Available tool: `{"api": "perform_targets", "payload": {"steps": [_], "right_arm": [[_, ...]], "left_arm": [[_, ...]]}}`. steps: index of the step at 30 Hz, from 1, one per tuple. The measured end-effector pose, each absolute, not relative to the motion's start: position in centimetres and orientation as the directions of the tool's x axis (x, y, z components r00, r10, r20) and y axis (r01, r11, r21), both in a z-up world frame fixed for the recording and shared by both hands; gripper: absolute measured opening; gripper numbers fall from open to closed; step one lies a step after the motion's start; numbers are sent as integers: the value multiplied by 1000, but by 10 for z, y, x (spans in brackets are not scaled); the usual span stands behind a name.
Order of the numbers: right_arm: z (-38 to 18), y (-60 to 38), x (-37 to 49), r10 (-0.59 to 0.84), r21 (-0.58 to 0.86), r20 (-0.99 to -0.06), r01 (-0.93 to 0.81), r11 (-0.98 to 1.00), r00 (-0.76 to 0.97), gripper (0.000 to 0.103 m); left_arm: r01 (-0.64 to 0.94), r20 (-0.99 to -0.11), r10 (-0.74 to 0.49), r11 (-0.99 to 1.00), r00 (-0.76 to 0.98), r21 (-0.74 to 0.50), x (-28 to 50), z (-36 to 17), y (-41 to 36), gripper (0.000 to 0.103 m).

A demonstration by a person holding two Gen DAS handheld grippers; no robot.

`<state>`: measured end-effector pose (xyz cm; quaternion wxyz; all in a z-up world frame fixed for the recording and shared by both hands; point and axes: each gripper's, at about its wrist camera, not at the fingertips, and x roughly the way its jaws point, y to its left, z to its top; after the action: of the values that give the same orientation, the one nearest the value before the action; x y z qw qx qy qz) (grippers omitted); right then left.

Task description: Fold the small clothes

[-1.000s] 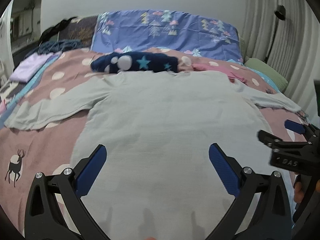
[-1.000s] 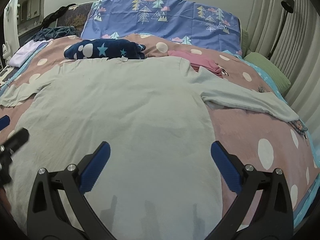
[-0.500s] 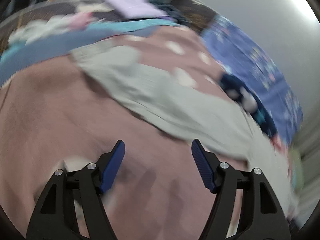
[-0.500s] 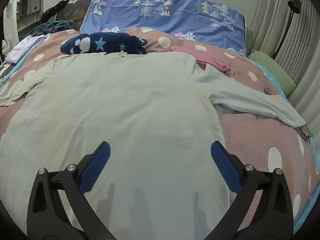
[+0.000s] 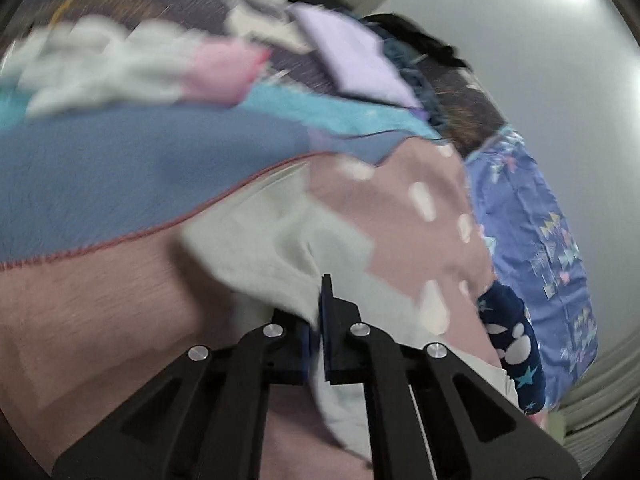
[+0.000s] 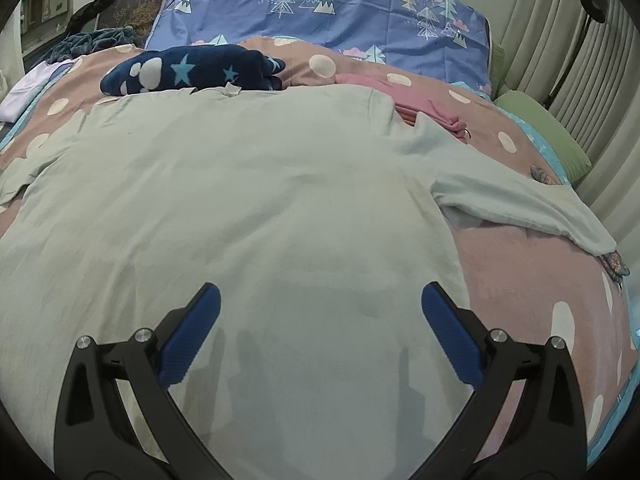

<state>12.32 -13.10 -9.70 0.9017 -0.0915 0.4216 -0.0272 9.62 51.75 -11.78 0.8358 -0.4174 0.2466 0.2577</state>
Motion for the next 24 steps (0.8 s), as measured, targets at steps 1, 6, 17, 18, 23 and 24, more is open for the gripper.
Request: {"api": "perform_targets", "payload": {"steps": [1, 6, 17, 18, 23, 24], "right_arm": [[-97, -131, 126, -127, -191, -753, -29, 981, 646, 101], [-95, -136, 137, -103, -156, -748, -22, 987, 656, 101], [-100, -182, 145, -115, -93, -751, 69, 993, 650, 101], [-101, -187, 144, -115, -84, -753, 79, 993, 648, 101], [-97, -214, 137, -69, -20, -749, 82, 996, 659, 101], [-95, -218, 136, -43, 4, -744, 68, 998, 667, 101]], "left_arm": [[-610, -605, 232, 571, 762, -550, 102, -104, 505, 3], [-426, -529, 163, 798, 833, -426, 146, -43, 416, 3], [186, -527, -211, 977, 823, -102, 224, -31, 96, 4], [241, -564, -237, 968, 791, -70, 228, -46, 63, 9], [357, -656, -286, 934, 698, -27, 220, -88, 3, 50], [365, -655, -293, 930, 697, -27, 215, -89, 3, 52]]}}
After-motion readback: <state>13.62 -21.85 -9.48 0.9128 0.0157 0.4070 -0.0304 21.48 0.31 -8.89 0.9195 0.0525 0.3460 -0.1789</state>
